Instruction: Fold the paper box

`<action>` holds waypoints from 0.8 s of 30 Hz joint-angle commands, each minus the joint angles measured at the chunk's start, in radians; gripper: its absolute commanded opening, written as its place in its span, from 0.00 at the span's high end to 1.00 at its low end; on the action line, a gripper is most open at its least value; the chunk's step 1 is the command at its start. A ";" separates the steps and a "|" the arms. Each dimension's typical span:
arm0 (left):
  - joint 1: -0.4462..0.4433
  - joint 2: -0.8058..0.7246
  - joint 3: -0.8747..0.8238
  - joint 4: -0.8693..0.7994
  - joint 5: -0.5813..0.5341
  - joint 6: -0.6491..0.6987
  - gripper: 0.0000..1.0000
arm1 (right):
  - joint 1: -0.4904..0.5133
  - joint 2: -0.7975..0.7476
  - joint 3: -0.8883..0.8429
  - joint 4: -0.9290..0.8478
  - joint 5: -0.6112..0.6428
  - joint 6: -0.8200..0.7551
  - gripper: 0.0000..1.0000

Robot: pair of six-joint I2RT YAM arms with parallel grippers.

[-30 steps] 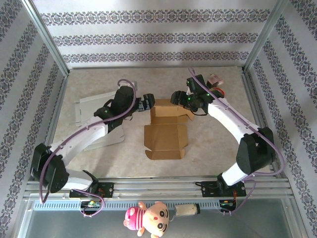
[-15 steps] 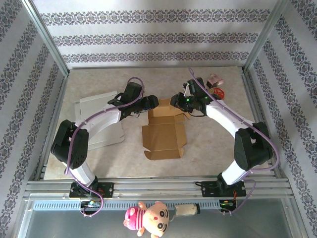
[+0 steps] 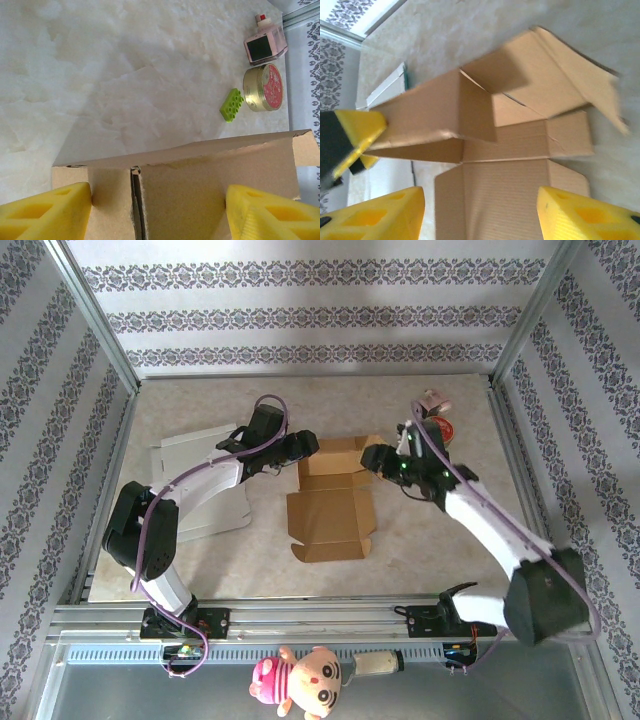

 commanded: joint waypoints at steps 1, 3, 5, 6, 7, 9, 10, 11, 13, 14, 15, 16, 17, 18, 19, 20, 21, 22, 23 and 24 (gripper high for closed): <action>0.013 -0.010 0.006 -0.015 -0.007 0.021 0.32 | 0.014 -0.027 -0.177 0.203 0.090 0.034 0.41; 0.013 -0.006 0.006 -0.017 -0.005 0.023 0.33 | 0.045 0.000 -0.213 0.270 0.106 0.025 0.41; 0.012 -0.002 0.005 -0.015 0.008 0.025 0.35 | 0.070 0.068 -0.184 0.269 0.096 0.016 0.41; 0.013 0.002 0.006 -0.012 0.017 0.022 0.36 | 0.079 0.103 -0.163 0.271 0.096 0.023 0.41; 0.013 0.005 0.007 -0.006 0.028 0.018 0.36 | 0.087 0.143 -0.145 0.276 0.110 0.035 0.41; 0.012 0.009 0.010 0.005 0.049 0.011 0.37 | 0.094 0.216 -0.112 0.282 0.173 0.048 0.41; 0.013 0.010 0.013 0.005 0.052 0.012 0.37 | 0.095 0.249 -0.094 0.283 0.210 0.050 0.41; 0.013 0.011 0.016 -0.003 0.049 0.016 0.37 | 0.093 0.278 -0.078 0.286 0.243 0.046 0.39; 0.012 0.010 0.023 -0.020 0.037 0.032 0.38 | 0.096 0.322 -0.061 0.309 0.306 0.032 0.36; 0.013 0.009 0.026 -0.030 0.031 0.038 0.38 | 0.095 0.343 -0.054 0.315 0.334 0.034 0.35; 0.013 0.009 0.025 -0.032 0.029 0.040 0.38 | 0.095 0.364 -0.053 0.333 0.348 0.030 0.35; 0.013 0.009 0.026 -0.035 0.029 0.041 0.38 | 0.092 0.385 -0.048 0.349 0.359 0.025 0.35; 0.013 0.011 0.027 -0.031 0.031 0.039 0.38 | 0.090 0.404 -0.039 0.352 0.369 0.025 0.34; 0.012 0.013 0.027 -0.029 0.032 0.037 0.38 | 0.090 0.420 -0.033 0.362 0.371 0.021 0.34; 0.013 0.017 0.028 -0.029 0.037 0.033 0.38 | 0.089 0.438 -0.026 0.373 0.368 0.011 0.34; 0.013 0.022 0.032 -0.031 0.040 0.032 0.38 | 0.087 0.458 -0.017 0.377 0.366 0.011 0.33; 0.013 0.025 0.037 -0.035 0.042 0.034 0.38 | 0.085 0.478 -0.011 0.386 0.359 0.009 0.33; 0.013 0.029 0.040 -0.038 0.042 0.036 0.38 | 0.081 0.498 -0.006 0.407 0.337 0.005 0.33; 0.013 0.033 0.045 -0.040 0.043 0.038 0.38 | 0.077 0.517 -0.005 0.437 0.303 -0.002 0.34; 0.013 0.035 0.045 -0.041 0.044 0.038 0.38 | 0.077 0.529 -0.005 0.464 0.286 -0.004 0.36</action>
